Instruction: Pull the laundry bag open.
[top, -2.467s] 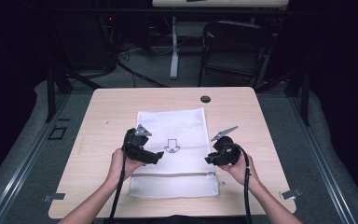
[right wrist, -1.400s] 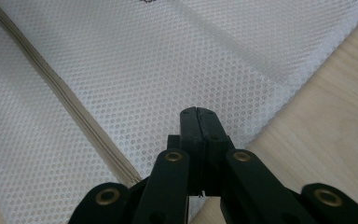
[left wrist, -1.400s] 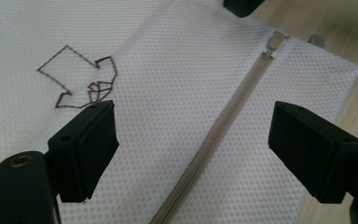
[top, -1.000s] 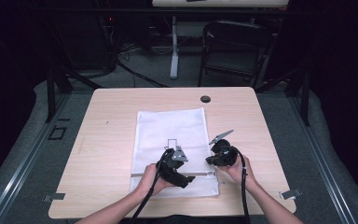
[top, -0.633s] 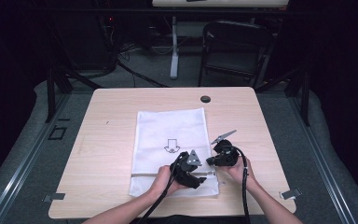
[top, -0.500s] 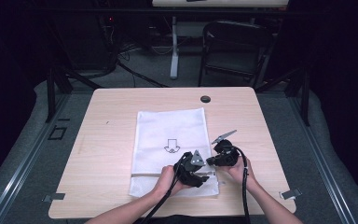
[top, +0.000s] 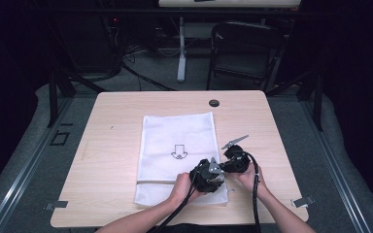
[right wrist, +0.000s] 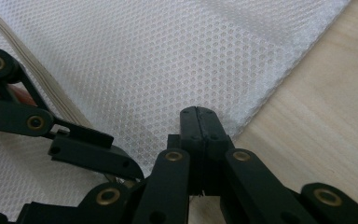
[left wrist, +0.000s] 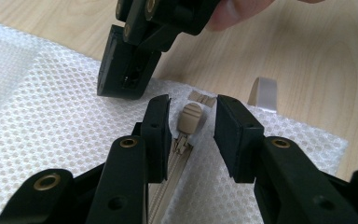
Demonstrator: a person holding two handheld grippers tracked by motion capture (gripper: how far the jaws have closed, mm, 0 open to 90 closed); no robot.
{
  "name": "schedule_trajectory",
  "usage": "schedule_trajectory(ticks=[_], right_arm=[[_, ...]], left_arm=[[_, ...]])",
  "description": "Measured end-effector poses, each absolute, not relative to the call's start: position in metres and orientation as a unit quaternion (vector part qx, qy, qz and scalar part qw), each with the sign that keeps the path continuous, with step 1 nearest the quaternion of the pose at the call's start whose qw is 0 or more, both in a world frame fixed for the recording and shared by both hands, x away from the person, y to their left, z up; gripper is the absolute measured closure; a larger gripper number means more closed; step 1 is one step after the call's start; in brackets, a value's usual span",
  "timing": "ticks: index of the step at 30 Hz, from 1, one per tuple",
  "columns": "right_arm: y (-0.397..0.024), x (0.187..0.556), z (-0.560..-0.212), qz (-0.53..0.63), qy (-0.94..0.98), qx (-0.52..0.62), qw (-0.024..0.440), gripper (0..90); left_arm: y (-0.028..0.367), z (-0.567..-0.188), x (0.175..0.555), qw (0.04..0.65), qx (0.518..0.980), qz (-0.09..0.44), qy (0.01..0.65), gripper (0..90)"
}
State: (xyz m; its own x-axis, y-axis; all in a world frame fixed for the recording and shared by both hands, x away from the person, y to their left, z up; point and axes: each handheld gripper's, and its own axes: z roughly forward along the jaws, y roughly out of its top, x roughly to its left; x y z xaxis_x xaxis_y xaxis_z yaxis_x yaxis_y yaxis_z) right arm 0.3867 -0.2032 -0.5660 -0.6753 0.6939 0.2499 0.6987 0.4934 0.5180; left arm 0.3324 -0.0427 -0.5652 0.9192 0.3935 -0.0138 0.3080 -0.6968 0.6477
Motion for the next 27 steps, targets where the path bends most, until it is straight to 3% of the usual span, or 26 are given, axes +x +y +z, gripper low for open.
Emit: schedule_trajectory(ticks=[3, 10, 17, 22, 27], right_arm=[[-0.203, 0.387, -0.566, -0.299, -0.866, -0.400, 0.003, 90.0], [-0.203, 0.386, -0.566, -0.297, -0.868, -0.398, 0.000, 90.0], [-0.201, 0.385, -0.565, -0.296, -0.867, -0.401, -0.005, 90.0], [-0.200, 0.384, -0.565, -0.295, -0.871, -0.394, -0.015, 90.0], [-0.203, 0.384, -0.566, -0.301, -0.865, -0.401, 0.000, 90.0]], left_arm=[[-0.046, -0.566, 0.334, 0.339, 0.919, 0.067, 0.189, 66.7], [-0.044, -0.569, 0.337, 0.347, 0.915, 0.066, 0.196, 81.3], [-0.037, -0.572, 0.336, 0.369, 0.904, 0.061, 0.205, 82.4], [-0.025, -0.576, 0.337, 0.403, 0.881, 0.038, 0.245, 82.7], [-0.022, -0.583, 0.336, 0.416, 0.869, 0.035, 0.265, 86.9]])
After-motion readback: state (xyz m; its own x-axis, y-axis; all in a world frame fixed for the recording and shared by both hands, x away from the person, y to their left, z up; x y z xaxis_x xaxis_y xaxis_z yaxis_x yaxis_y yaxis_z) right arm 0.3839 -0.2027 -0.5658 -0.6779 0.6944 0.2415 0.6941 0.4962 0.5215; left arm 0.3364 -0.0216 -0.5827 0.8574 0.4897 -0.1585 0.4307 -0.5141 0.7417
